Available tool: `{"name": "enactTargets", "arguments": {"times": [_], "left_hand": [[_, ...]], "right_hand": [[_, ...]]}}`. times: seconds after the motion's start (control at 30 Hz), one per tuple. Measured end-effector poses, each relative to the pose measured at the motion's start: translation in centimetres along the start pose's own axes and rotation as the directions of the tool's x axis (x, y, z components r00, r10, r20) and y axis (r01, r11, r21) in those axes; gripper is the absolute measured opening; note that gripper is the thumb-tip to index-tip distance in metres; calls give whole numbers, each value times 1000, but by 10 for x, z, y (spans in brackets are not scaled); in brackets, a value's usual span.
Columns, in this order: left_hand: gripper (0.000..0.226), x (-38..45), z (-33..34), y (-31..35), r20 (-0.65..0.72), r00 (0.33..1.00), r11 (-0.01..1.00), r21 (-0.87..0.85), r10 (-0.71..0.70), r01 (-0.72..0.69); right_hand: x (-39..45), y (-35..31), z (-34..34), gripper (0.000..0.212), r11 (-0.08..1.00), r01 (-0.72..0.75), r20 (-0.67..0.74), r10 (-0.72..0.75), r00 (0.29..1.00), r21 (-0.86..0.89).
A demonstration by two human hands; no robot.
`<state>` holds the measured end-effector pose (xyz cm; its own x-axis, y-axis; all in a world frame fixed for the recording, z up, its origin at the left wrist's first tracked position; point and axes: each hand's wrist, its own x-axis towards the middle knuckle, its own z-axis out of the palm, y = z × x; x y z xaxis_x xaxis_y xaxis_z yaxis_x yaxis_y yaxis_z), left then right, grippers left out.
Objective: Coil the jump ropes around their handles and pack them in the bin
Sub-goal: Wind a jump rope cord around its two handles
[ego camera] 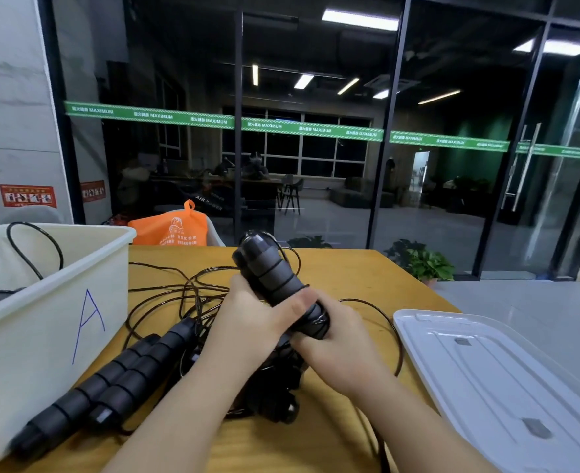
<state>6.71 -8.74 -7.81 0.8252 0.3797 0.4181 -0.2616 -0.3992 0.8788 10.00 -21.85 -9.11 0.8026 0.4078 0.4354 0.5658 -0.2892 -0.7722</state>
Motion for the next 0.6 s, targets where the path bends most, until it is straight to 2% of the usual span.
{"name": "enactTargets", "arguments": {"times": [0.07,0.17,0.27,0.33,0.4,0.5,0.6], "left_hand": [[51,0,-3,1,58,998,999,17,36,-37],[53,3,-9,1,99,993,996,59,59,-66],[32,5,-17,1,147,984,985,128,97,-116],[28,7,-23,0,182,976,969,190,123,-158],[33,8,-27,-3,213,963,924,308,166,-228],[51,9,-27,-8,147,966,832,492,211,-257],[59,8,-22,-14,96,974,837,497,206,-226]], "right_hand": [[0,-3,-1,19,990,-46,13,45,999,136],[1,-5,-3,17,951,-134,68,119,991,278],[3,-6,-5,23,909,-202,140,161,977,364],[4,-4,-6,31,882,-235,171,178,969,409],[5,-3,-7,38,853,-266,195,197,961,450],[5,0,-10,39,808,-288,212,206,955,514],[4,-1,-10,40,740,-319,261,198,945,592]]}}
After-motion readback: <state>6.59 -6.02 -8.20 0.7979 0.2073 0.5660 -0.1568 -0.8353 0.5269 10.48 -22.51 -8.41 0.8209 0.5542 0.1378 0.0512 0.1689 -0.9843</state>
